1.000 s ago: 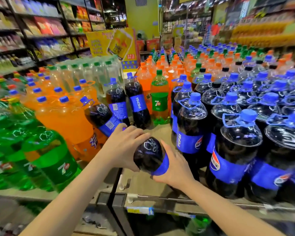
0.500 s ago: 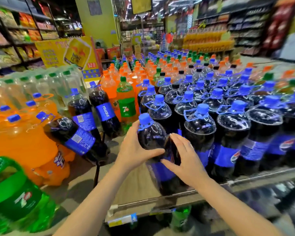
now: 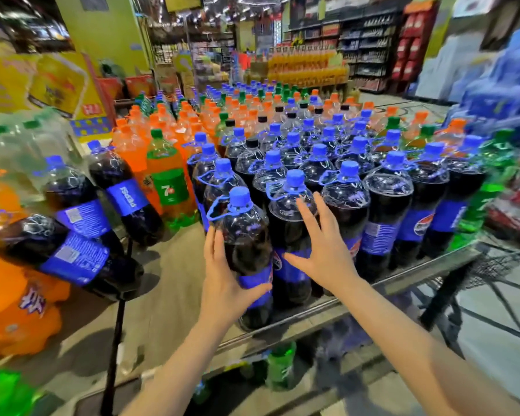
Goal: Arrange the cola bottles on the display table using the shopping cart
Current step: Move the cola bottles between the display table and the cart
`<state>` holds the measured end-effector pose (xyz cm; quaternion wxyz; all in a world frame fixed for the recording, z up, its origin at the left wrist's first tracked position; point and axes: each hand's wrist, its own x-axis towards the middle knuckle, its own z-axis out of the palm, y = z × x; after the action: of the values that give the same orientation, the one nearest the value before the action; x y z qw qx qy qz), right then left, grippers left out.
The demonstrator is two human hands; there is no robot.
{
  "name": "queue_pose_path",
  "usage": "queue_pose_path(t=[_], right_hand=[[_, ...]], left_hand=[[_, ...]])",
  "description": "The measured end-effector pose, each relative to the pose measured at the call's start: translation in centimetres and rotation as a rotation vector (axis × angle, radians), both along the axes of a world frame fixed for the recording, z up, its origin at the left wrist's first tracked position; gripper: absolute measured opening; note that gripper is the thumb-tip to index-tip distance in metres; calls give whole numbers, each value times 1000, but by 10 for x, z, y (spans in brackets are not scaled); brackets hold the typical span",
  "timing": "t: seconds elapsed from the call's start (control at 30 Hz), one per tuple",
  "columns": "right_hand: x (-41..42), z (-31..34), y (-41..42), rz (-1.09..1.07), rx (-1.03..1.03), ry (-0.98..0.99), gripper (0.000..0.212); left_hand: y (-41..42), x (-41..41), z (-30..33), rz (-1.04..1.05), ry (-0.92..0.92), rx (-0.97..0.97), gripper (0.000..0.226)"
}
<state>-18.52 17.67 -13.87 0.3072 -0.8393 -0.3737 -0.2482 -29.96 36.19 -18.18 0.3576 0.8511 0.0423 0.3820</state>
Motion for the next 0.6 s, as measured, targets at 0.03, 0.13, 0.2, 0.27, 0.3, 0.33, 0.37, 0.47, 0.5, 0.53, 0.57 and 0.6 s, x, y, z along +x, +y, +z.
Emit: queue_pose_path(t=[0.03,0.13,0.2,0.27,0.3,0.33,0.37,0.47,0.5,0.53,0.57,0.6], right_hand=[[0,-2,2,-8,9,-7,108],[2,-8,7,-43,13,-18,109],[3,-11,8,-39,24,-24,109],[3,-13,7,-21,35,-29,108],[3,-13,7,-15,37,-31,107],[3,-13,6,-12,41,-30,105],[3,-13,7,-11,44,-27,104],[2,-14,7,-7,52,-11,101],[1,-15,7,-2,55,-10,102],[1,-15,7,0,55,-11,103],[0,-16,7,-2,49,-14,103],[0,-16,7,-10,36,-20,103]], left_hand=[[-1,-1,-8,8,12,-14,138],[-3,-3,-16,47,41,-7,146],[-2,-4,-13,58,63,15,136],[1,-3,-11,68,86,26,132],[3,-2,-10,68,98,26,133],[5,0,-10,72,112,28,135],[7,2,-9,77,125,28,138],[12,9,-10,95,158,23,139],[13,9,-11,94,170,22,139],[13,9,-11,94,179,25,138],[14,9,-11,93,180,32,136],[13,8,-10,90,173,40,134]])
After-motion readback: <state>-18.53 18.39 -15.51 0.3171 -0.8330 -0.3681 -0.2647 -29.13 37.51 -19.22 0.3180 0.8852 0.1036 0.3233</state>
